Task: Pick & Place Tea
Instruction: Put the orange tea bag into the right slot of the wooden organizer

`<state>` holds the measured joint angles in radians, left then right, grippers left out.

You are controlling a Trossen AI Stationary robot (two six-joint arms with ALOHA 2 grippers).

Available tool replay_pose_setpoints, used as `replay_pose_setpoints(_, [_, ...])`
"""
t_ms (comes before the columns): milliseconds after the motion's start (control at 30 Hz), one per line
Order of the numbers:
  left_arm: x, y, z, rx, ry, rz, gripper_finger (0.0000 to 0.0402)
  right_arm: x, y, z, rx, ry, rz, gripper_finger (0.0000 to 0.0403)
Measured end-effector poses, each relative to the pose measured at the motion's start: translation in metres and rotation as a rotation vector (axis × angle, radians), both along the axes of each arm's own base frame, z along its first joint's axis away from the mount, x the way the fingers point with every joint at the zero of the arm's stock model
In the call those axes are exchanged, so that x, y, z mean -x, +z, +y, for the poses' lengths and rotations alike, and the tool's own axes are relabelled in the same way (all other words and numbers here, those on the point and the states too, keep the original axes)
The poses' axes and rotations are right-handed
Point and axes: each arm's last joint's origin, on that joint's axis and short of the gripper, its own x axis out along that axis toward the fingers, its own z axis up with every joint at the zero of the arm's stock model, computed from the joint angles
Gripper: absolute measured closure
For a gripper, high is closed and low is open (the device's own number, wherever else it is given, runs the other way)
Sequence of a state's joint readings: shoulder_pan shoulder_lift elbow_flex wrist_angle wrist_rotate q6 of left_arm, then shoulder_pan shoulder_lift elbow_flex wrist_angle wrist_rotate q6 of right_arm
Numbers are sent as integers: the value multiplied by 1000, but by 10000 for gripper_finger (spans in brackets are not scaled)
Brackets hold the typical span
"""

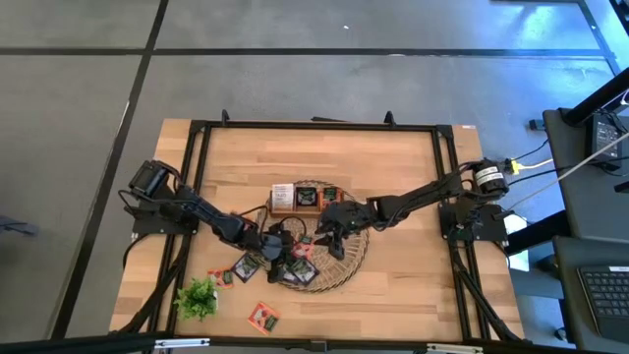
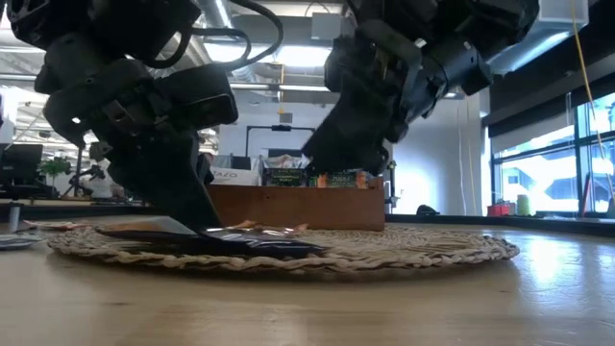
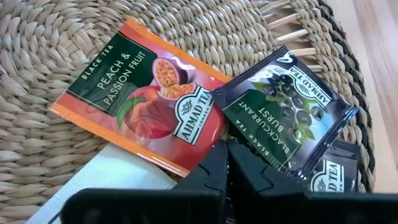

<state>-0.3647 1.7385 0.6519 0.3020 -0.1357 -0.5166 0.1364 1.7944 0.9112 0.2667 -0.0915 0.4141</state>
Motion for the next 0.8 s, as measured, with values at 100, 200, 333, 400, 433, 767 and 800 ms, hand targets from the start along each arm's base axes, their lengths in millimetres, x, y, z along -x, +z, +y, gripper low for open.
replay_pose_setpoints(100, [1,7,-2,2,-18,-34,400,0,3,-2,-3,-2,-13,183])
replay_pose_setpoints(200, [1,15,-4,-17,-10,-86,400,-2,6,-1,-7,0,-29,152])
replay_pose_setpoints(333, [1,13,-3,-59,32,-84,400,-2,6,-1,-6,3,-21,132])
replay_pose_setpoints(400, [2,9,0,-77,69,-52,400,-2,6,-2,-5,2,-19,128])
replay_pose_setpoints(433, [3,6,2,-84,85,-30,400,-2,5,-2,-4,1,-18,128])
replay_pose_setpoints(767, [3,5,3,-72,79,-10,400,-2,5,-2,-51,-52,-4,126])
replay_pose_setpoints(800, [3,5,3,-74,80,-7,400,-2,5,-2,-75,-89,8,126])
